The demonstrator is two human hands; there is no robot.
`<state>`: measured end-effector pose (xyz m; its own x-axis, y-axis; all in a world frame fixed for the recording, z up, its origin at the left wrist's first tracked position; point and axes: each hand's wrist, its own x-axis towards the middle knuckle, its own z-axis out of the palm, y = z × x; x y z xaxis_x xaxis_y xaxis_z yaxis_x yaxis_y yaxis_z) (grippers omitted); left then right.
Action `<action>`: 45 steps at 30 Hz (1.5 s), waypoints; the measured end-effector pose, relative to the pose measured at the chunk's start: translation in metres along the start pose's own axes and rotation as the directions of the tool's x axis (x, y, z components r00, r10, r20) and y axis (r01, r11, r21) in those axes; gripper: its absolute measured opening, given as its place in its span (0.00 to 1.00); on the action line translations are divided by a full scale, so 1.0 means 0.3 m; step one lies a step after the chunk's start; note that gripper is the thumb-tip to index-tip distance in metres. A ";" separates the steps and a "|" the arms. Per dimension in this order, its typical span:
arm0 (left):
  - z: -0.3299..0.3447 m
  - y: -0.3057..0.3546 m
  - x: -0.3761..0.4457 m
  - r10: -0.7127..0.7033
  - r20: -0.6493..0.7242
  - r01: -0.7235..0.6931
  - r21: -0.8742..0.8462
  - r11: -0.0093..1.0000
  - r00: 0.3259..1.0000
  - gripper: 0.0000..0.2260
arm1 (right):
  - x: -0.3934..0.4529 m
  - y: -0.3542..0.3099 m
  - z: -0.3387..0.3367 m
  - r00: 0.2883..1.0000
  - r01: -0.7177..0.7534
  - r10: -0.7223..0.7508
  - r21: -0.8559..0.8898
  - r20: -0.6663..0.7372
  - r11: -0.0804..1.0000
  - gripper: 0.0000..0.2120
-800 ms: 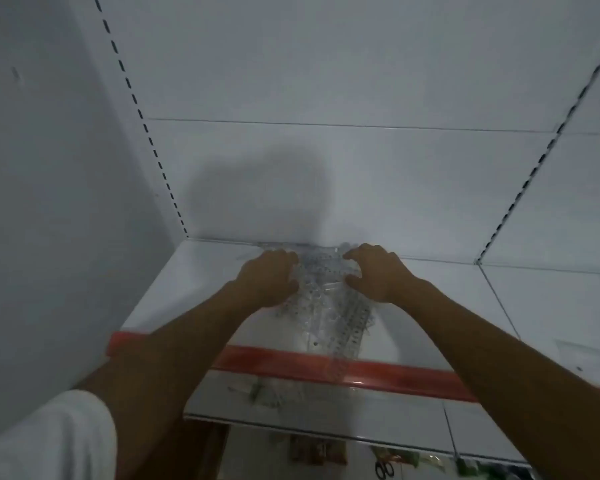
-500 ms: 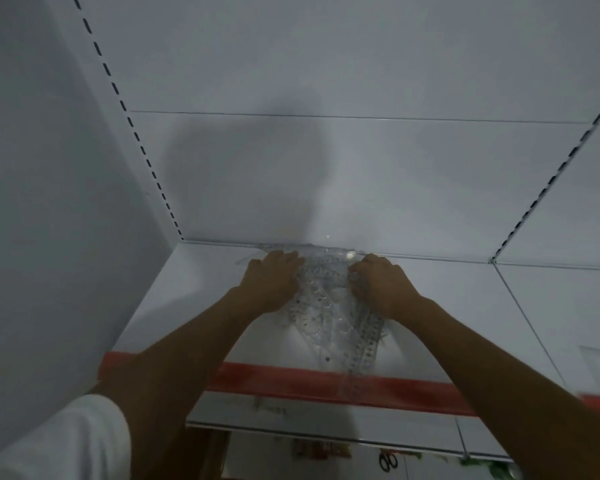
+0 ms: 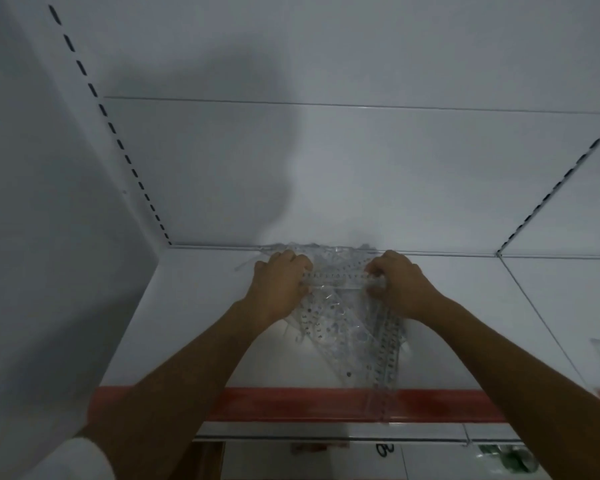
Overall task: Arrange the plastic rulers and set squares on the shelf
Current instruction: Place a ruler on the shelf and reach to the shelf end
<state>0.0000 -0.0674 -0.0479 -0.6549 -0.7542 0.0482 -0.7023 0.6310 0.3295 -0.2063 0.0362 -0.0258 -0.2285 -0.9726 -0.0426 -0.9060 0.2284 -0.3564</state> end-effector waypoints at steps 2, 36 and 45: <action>-0.004 -0.009 0.007 0.009 0.016 -0.008 -0.006 1.000 1.000 0.17 | 0.003 0.001 -0.006 1.000 -0.018 0.018 0.019 0.010 1.000 0.08; -0.100 0.156 0.040 0.021 0.043 0.007 -0.567 0.823 0.999 0.06 | -0.226 0.128 -0.155 0.933 -0.163 0.254 0.331 -0.255 0.929 0.10; 0.025 0.736 0.082 0.365 0.058 -0.253 -0.620 0.743 0.929 0.09 | -0.763 0.402 -0.284 0.675 -0.432 0.572 0.379 -0.465 0.818 0.10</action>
<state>-0.1732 0.0547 0.0190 -0.8810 -0.4599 0.1107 -0.1827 0.5467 0.8171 -0.2935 0.2901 0.0205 -0.8386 -0.5061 0.2016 -0.5074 0.5911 -0.6270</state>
